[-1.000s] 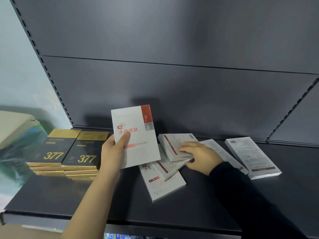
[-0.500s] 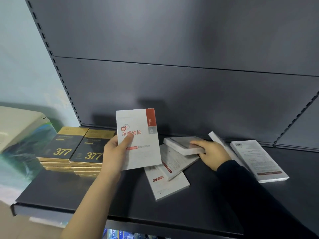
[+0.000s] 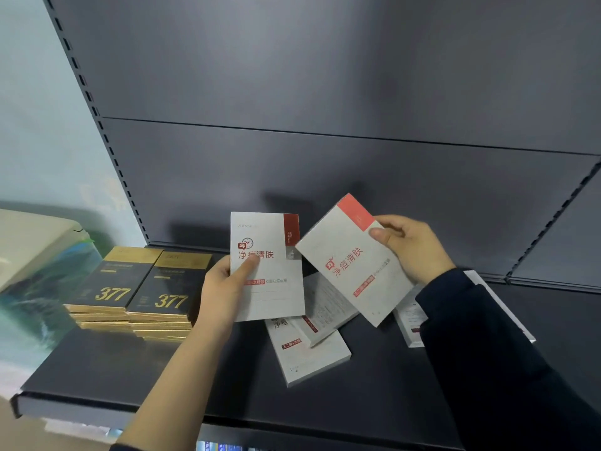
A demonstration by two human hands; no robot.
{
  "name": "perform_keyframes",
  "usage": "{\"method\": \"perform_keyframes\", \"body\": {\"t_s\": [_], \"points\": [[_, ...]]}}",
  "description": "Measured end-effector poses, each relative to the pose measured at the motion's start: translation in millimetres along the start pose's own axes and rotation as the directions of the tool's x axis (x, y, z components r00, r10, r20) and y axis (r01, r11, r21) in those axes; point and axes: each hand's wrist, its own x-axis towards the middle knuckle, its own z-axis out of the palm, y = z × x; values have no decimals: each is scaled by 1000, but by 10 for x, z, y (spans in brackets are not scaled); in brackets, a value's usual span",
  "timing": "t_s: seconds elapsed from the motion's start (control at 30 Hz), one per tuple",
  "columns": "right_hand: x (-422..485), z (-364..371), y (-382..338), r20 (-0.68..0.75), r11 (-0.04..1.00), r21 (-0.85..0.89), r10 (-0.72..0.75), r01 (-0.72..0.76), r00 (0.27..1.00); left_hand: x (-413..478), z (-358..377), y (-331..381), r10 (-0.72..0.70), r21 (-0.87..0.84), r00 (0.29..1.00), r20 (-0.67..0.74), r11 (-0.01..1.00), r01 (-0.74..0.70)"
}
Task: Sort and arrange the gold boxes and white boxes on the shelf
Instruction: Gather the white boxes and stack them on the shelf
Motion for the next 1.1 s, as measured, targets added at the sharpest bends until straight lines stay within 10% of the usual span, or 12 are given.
{"method": "perform_keyframes", "body": {"t_s": [0.53,1.1], "points": [[-282,393,318,-85,822,458,419,-338,904,-56,32,4,-32,-96,998,60,995,38],[-431,856,245,147,724,538,425,-433,893,-202,245,-147,-107,-103,957,268,985,139]]}}
